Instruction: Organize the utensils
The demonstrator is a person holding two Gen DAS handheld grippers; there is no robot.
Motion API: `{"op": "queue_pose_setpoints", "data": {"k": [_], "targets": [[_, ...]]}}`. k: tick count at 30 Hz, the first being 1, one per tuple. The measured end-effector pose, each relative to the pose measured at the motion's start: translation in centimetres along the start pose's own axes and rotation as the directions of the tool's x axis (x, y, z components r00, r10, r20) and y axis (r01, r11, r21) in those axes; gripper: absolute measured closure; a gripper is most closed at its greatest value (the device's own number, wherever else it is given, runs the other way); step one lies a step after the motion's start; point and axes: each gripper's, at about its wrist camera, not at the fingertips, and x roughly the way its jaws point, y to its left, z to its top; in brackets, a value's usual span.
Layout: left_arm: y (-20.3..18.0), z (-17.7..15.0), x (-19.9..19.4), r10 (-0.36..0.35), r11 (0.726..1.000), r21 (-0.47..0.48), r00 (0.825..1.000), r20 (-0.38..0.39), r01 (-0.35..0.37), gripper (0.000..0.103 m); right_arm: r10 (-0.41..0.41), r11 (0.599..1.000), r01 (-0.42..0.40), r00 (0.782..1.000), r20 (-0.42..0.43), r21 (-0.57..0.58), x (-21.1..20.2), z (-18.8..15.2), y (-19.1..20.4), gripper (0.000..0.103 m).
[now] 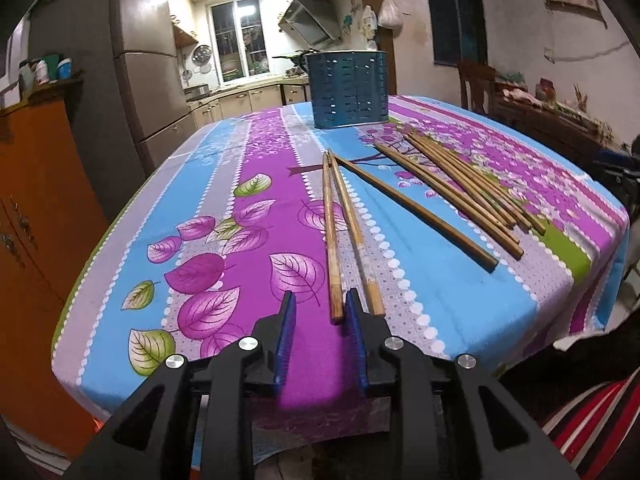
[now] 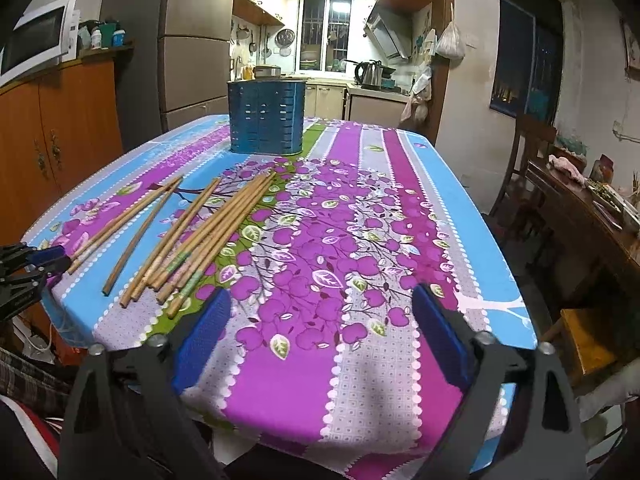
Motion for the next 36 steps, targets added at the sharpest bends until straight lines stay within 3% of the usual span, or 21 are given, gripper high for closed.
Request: {"op": "queue_pose_setpoints", "data": {"k": [4,7,9,15,21,33,36], "targets": [[-0.5,-0.3,-0.1,-0.013,1.000,-0.019,1.000,0.026,0.013,0.095,0.059,0.998,-0.059,0.998,-0.026,0.011,-0.3,-0.9,0.9,0.048],[-0.8,-0.6,-0.1,0.005,1.000,-0.014,0.999,0.046,-0.004,0.095,0.101,0.995,-0.100,0.993,-0.055,0.025,-0.3,-2.1,2.0,0.069],[-0.5,-0.8,-0.1,-0.010,0.999,-0.045,0.998,0.058,0.012,0.095,0.131,0.991,-0.131,0.989,-0.062,0.006,-0.1,-2.4,3.2,0.074],[-0.1,-1.1,-0.3,-0.031,0.999,-0.037,0.996,0.085,0.034,0.095,0.141,0.984,-0.144,0.989,-0.035,-0.109,0.8,-1.3,7.7,0.077],[1.0,-1.2,-0.2,-0.054,0.995,-0.077,0.994,0.098,0.061,0.095,0.121,0.987,-0.126,0.991,-0.055,-0.102,1.7,-0.4,8.5,0.077],[1.5,-1.2,0.0,-0.085,0.994,-0.062,0.991,0.101,0.091,0.095,0.104,0.992,-0.115,0.982,-0.159,-0.059,4.8,-0.7,9.7,0.083],[1.6,-1.2,0.0,-0.089,0.994,-0.057,0.991,0.101,0.095,0.095,0.080,0.995,-0.088,0.984,-0.159,-0.046,4.9,-0.7,9.6,0.094]]}}
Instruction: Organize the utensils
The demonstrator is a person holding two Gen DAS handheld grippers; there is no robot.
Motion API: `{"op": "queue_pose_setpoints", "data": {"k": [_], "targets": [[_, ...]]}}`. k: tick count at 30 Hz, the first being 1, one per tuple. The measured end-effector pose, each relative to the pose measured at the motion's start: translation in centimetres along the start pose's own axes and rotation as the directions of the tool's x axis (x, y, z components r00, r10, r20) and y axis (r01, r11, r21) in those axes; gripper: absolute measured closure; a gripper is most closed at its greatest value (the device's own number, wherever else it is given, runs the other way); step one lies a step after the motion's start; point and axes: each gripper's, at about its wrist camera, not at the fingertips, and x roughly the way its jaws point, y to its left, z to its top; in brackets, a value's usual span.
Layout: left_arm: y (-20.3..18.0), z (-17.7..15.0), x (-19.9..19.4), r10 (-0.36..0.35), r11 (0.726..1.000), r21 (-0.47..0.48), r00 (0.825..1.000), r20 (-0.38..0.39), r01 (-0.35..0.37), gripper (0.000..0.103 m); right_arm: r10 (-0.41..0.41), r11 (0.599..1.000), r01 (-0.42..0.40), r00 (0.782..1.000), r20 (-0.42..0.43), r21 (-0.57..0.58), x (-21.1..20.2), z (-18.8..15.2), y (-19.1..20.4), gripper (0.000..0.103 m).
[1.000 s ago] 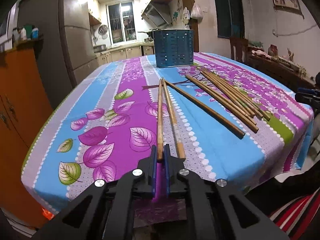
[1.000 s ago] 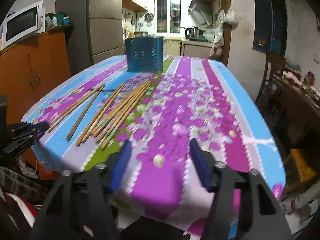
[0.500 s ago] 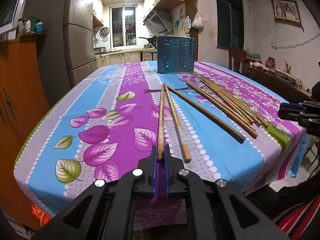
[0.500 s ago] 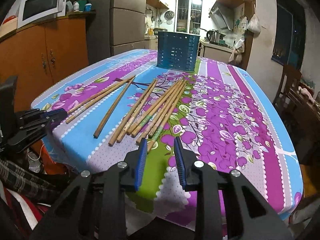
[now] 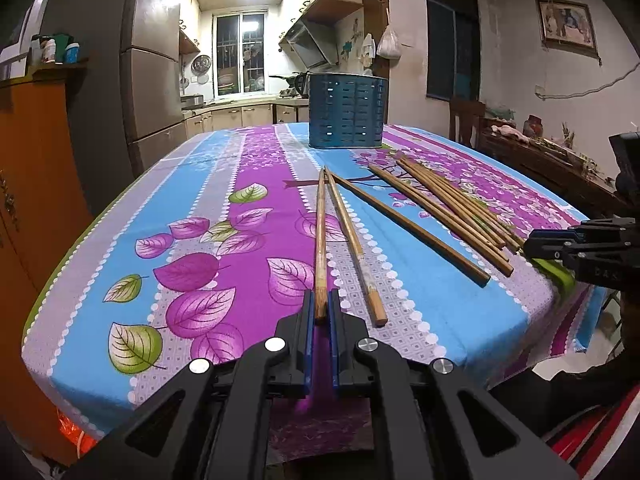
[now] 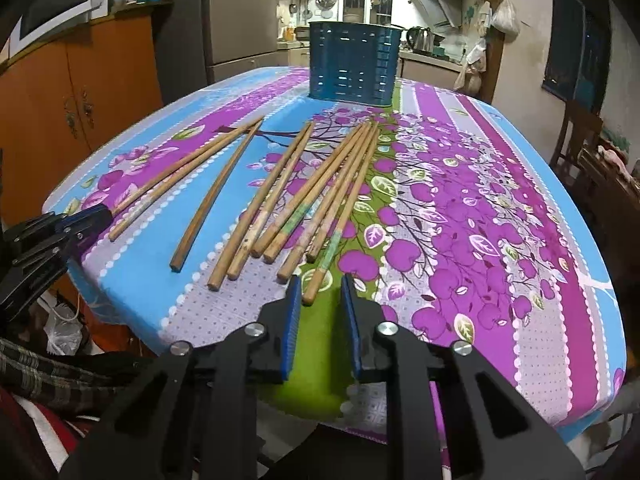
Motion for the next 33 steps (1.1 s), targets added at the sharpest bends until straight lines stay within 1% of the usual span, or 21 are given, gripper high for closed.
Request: {"op": "queue_pose_setpoints", "data": {"k": [1,5,11,15,22,24,25,26,27,30,32,33], "targets": [[0.0,0.0,0.0,-0.002,1.000,-0.001,1.000,0.000,0.002,0.095,-0.004,1.000,0.004,1.000,0.000,0.009,0.0,0.0,-0.1,0.096],[0.1,0.1,0.1,-0.008,1.000,0.001,1.000,-0.002,0.008,0.095,-0.015,0.999,0.015,1.000,0.006,0.053,-0.1,-0.2,-0.5,0.097],[0.2,0.0,0.2,-0.012,1.000,0.000,1.000,0.005,0.012,0.095,-0.090,0.983,0.089,0.996,0.003,0.164,-0.8,-1.1,-2.7,0.098],[0.2,0.0,0.2,-0.010,1.000,-0.001,1.000,0.011,0.010,0.095,-0.150,0.969,0.149,0.989,-0.014,0.198,-1.3,-1.7,-3.8,0.098],[0.0,0.0,0.1,-0.002,1.000,-0.011,1.000,0.016,0.002,0.095,-0.145,0.970,0.143,0.989,-0.001,0.197,-1.1,-1.9,-4.0,0.097],[0.0,0.1,0.2,0.003,1.000,-0.013,1.000,0.016,-0.003,0.095,-0.146,0.967,0.142,0.989,0.003,0.210,-1.2,-2.0,-4.2,0.092],[0.0,0.1,0.2,0.007,1.000,-0.018,1.000,0.018,-0.007,0.095,-0.141,0.966,0.136,0.990,0.006,0.220,-1.2,-2.1,-4.4,0.083],[0.0,0.1,0.2,0.008,1.000,-0.020,1.000,0.018,-0.008,0.095,-0.129,0.966,0.124,0.992,0.009,0.226,-1.3,-2.2,-4.5,0.071],[-0.1,0.1,0.3,0.007,1.000,-0.020,1.000,0.019,-0.007,0.095,-0.114,0.968,0.107,0.993,0.017,0.228,-1.3,-2.3,-4.5,0.069],[0.0,0.1,0.4,0.007,1.000,-0.017,1.000,0.019,-0.006,0.095,-0.134,0.969,0.126,0.991,0.023,0.211,-1.3,-2.3,-4.0,0.069],[-0.1,0.1,0.4,0.010,1.000,-0.012,1.000,0.020,-0.010,0.095,-0.135,0.968,0.125,0.990,0.030,0.219,-1.4,-2.5,-4.2,0.075],[-0.2,0.1,0.4,0.016,1.000,-0.008,1.000,0.021,-0.016,0.095,-0.135,0.967,0.125,0.990,0.032,0.221,-1.4,-2.5,-4.2,0.075]]}}
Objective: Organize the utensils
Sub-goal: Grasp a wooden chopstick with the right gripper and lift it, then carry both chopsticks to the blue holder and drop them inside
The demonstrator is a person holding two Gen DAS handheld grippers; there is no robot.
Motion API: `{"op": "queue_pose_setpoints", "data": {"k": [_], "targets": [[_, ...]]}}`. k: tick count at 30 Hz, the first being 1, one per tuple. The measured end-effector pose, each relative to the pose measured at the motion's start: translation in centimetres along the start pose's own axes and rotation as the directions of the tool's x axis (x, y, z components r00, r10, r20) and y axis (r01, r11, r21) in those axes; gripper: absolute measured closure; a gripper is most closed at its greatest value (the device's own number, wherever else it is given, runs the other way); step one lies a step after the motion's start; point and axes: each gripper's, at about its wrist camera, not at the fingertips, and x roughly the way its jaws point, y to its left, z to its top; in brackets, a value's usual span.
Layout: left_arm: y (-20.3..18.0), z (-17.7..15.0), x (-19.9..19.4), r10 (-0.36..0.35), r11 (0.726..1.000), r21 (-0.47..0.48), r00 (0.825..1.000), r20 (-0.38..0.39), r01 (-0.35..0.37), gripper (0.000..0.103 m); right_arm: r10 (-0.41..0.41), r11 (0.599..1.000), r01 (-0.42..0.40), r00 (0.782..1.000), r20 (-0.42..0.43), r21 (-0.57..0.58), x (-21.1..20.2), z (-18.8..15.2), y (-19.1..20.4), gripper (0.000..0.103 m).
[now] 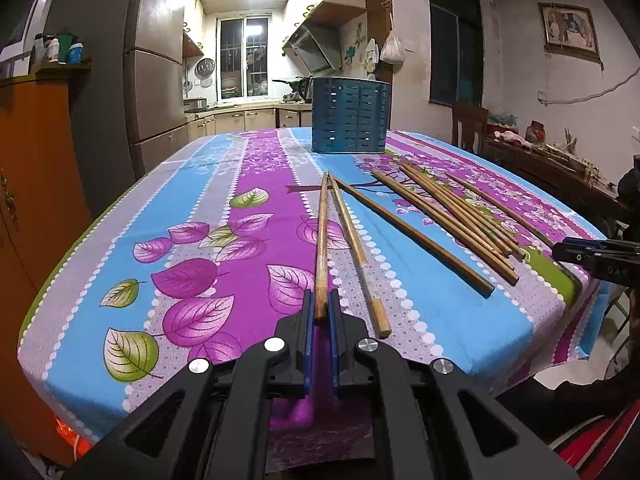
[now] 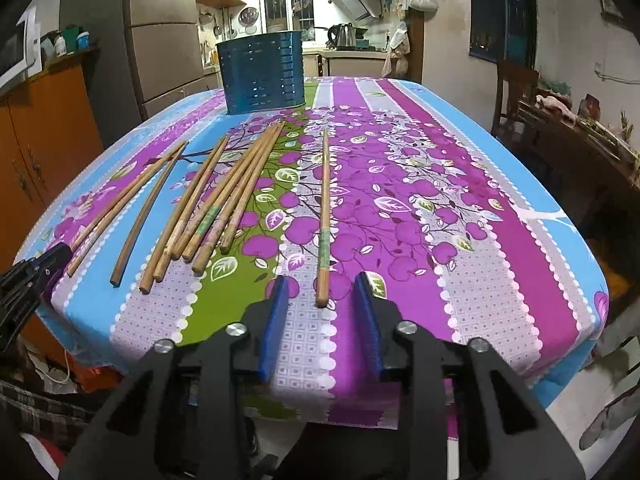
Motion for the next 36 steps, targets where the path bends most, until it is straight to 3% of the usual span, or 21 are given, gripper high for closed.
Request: {"op": "queue_pose_setpoints", "data": {"k": [3,7,11,17,27,36], "targets": [[-0.4,0.0,0.1,0.017,1.000,0.021,1.000,0.008,-0.017,0.095,-0.007,1.000,0.007,1.000,0.012,-0.020,-0.1,-0.3,0.4,0.077],[-0.4,-0.2,0.0,0.024,1.000,0.012,0.999,0.025,-0.024,0.095,0.012,0.999,-0.010,0.999,0.035,-0.046,-0.3,-0.6,0.8,0.098],[-0.2,-0.2,-0.9,0.029,0.999,-0.016,0.998,0.052,-0.028,0.095,0.040,0.999,-0.039,0.998,0.055,-0.017,-0.7,-0.5,0.1,0.098],[0.6,1.5,-3.7,0.029,0.999,-0.037,0.993,0.118,-0.025,0.096,0.055,0.998,-0.055,0.982,0.179,-0.004,-4.3,0.5,-1.0,0.098],[1.9,6.9,-8.7,0.000,0.996,-0.082,0.967,0.256,0.022,0.096,0.105,0.993,-0.074,0.920,0.376,-0.096,-8.7,5.9,-2.7,0.098],[3.8,12.2,-8.6,-0.023,0.988,-0.137,0.953,0.304,0.068,0.096,0.191,0.978,-0.141,0.900,0.391,-0.154,-9.0,11.7,-3.5,0.098]]}}
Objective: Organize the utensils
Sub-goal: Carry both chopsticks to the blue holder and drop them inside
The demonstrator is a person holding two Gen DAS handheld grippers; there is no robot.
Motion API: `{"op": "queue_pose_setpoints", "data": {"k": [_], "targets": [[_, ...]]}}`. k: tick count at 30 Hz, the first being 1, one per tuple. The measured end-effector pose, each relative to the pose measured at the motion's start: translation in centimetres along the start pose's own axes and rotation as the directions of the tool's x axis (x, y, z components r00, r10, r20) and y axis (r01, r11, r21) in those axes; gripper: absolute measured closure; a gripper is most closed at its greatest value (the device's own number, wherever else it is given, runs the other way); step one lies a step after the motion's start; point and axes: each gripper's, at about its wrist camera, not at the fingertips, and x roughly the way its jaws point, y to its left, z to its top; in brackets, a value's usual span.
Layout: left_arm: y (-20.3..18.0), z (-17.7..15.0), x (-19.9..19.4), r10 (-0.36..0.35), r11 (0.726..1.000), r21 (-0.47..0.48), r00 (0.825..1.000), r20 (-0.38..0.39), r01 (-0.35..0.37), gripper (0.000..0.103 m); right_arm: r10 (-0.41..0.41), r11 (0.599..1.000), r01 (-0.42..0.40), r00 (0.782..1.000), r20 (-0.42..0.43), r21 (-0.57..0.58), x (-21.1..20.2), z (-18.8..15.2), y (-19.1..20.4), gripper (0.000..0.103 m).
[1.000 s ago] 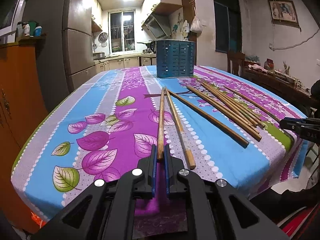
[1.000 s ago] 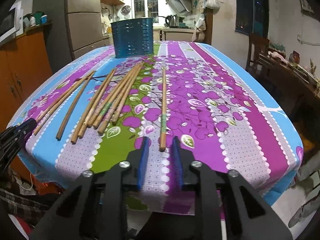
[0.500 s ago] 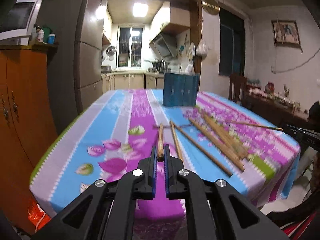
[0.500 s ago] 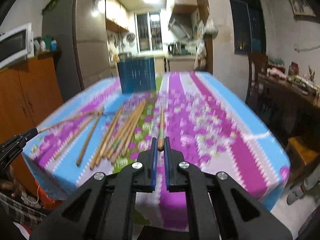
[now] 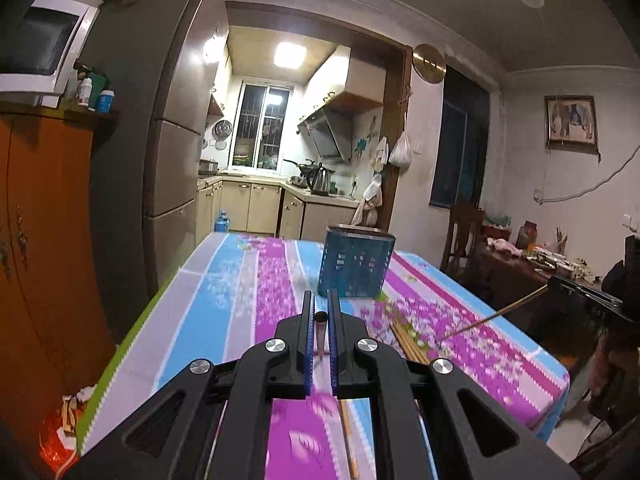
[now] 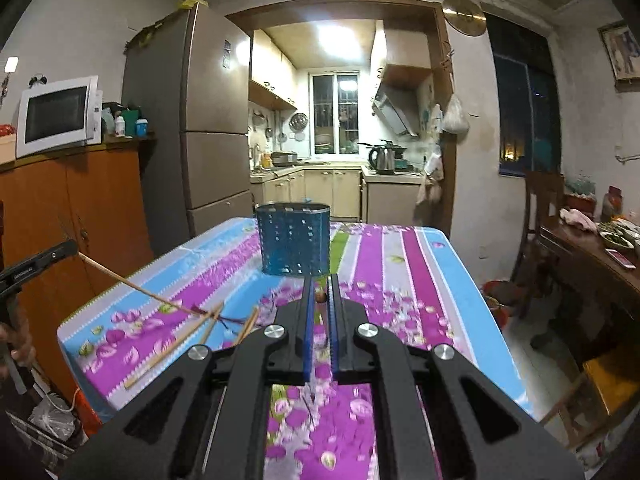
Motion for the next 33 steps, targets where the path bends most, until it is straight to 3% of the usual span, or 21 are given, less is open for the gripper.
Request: {"op": "queue_pose_setpoints", "data": {"k": [20,27,33], "targets": [[0.7,8.7,6.7,-0.096,0.995,-0.003,0.995,0.029,0.096,0.096,0.125,0.991,-0.125,0.992,0.001,-0.046,6.2,8.2,-1.4,0.098],[-1.1,15.1,11.1,-0.170,0.985,0.038,0.981,0.090,0.167,0.096,0.160,0.985,-0.157,0.986,0.039,-0.069,9.3,13.9,-1.3,0.098],[-3.2,21.8,16.5,-0.227,0.973,0.087,0.957,0.179,0.215,0.096,0.159,0.985,-0.149,0.981,0.114,-0.088,12.5,20.5,-1.2,0.098]]}}
